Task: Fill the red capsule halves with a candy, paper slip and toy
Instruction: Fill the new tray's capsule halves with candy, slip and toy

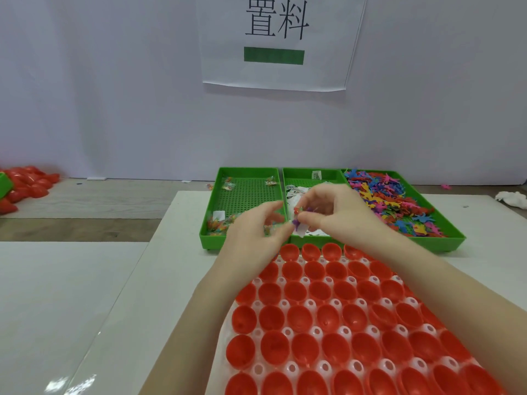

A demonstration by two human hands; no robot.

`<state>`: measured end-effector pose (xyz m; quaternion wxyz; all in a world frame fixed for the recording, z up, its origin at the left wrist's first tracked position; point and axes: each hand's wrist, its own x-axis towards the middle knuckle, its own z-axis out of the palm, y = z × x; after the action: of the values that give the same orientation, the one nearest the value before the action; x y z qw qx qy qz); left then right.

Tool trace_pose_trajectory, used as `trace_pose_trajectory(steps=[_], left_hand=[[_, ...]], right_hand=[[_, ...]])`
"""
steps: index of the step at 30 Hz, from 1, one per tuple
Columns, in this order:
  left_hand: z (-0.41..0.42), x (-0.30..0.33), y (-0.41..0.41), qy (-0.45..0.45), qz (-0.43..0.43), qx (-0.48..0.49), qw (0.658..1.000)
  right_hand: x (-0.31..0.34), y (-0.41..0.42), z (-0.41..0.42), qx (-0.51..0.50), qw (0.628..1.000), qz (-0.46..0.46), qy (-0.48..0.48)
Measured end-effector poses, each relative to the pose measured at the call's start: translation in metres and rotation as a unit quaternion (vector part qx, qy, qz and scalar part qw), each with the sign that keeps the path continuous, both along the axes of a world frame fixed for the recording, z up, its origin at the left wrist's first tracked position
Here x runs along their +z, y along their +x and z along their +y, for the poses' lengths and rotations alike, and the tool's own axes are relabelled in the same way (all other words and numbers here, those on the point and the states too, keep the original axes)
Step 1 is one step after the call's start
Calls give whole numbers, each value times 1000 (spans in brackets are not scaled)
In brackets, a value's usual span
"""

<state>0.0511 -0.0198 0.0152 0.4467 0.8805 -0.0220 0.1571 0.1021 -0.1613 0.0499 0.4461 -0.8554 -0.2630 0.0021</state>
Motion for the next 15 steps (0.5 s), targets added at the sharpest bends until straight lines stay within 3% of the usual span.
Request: trace_pose_trajectory(steps=[3, 5, 11, 15], left_hand=[[2, -16, 4, 211, 10, 39, 977], [2, -27, 7, 264, 14, 27, 964], [4, -40, 13, 250, 15, 2, 968], [5, -44, 14, 233, 12, 1, 972]], right_hand=[[-26, 6, 2, -31, 999, 16, -10], [-37, 8, 3, -40, 999, 7, -20], [-46, 9, 6, -31, 999, -9, 11], [-48, 7, 3, -10, 1000, -1, -25]])
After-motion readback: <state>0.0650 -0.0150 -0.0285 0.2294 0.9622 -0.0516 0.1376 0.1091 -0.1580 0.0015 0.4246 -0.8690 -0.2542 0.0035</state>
